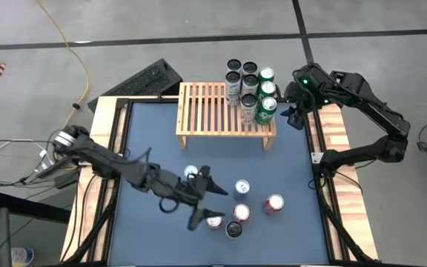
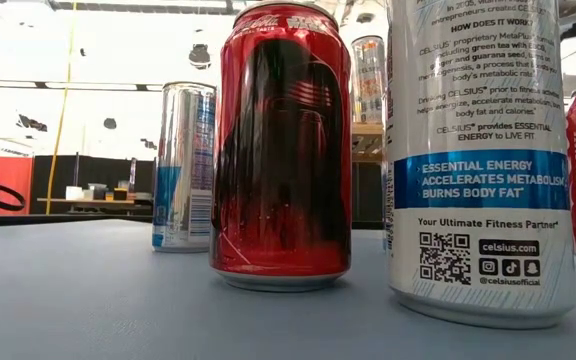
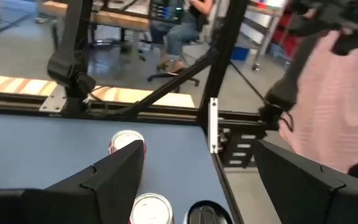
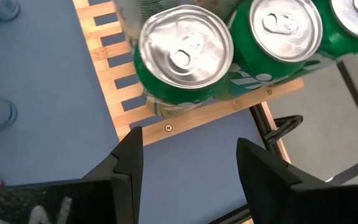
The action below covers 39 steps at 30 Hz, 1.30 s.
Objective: Place canned beverage on shelf
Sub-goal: Put the white-blue soda can on the shelf aligned with the other white-blue soda can
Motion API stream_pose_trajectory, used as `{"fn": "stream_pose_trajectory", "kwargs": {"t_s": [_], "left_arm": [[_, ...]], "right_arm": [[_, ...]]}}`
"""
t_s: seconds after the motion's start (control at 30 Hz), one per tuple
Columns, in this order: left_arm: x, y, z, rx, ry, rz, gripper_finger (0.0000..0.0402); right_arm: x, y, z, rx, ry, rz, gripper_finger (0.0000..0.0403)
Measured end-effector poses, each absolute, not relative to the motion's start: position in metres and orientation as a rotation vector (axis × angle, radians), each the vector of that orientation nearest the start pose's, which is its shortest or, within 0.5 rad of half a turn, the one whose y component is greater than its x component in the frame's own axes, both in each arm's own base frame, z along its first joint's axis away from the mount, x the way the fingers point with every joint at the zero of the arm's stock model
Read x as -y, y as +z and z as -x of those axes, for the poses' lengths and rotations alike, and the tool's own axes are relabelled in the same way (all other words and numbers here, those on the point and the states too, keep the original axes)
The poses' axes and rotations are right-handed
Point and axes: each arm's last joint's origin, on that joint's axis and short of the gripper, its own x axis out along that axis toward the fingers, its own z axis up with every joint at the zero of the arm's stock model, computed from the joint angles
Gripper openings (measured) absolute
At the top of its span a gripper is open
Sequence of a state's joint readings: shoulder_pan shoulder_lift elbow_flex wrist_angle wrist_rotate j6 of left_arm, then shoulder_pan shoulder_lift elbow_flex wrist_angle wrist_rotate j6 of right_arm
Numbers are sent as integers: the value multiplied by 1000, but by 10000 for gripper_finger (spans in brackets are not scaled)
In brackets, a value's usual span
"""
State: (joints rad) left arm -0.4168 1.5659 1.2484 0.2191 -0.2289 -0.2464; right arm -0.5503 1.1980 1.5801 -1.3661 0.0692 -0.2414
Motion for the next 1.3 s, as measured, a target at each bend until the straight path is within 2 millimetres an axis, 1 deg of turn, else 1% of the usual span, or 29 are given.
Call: {"fn": "stream_pose_trajectory", "kwargs": {"t_s": [0.13, 0.23, 0.3, 0.43, 0.5, 0.57, 0.63, 0.7, 0.77, 0.87, 0.93, 1.0, 1.13, 1.23, 1.3], "left_arm": [[163, 322, -347, -60, -70, 227, 293], [178, 311, -360, -58, -6, 211, 293], [186, 306, -371, -100, -6, 177, 293], [203, 299, -400, -182, -30, 151, 293], [211, 295, -414, -225, -33, 111, 293], [216, 293, -425, -273, -22, 59, 293], [221, 292, -430, -328, 6, 32, 293], [225, 287, -433, -376, 44, 53, 293], [232, 282, -434, -389, 71, 117, 293], [243, 280, -428, -382, 106, 198, 293], [249, 281, -422, -370, 165, 219, 293], [255, 280, -416, -358, 225, 210, 293], [265, 280, -408, -334, 248, 192, 293], [271, 274, -407, -332, 262, 172, 293], [274, 263, -410, -347, 269, 154, 293]], "right_arm": [[97, 416, -154, -1044, -413, 32, 195], [97, 416, -154, -1053, -393, 65, 195], [97, 416, -154, -1053, -391, 70, 195], [97, 416, -154, -1057, -378, 87, 195], [97, 416, -154, -1058, -366, 88, 195], [96, 416, -154, -1053, -350, 80, 195], [96, 415, -154, -1051, -333, 72, 195], [96, 415, -154, -1050, -333, 72, 195], [96, 415, -154, -1053, -332, 71, 195], [96, 415, -154, -1052, -332, 71, 195], [96, 415, -154, -1052, -332, 70, 195], [96, 415, -154, -1052, -332, 70, 195], [96, 415, -154, -1052, -330, 69, 195], [95, 415, -154, -1048, -327, 59, 195], [94, 415, -154, -1041, -303, 45, 195]]}}
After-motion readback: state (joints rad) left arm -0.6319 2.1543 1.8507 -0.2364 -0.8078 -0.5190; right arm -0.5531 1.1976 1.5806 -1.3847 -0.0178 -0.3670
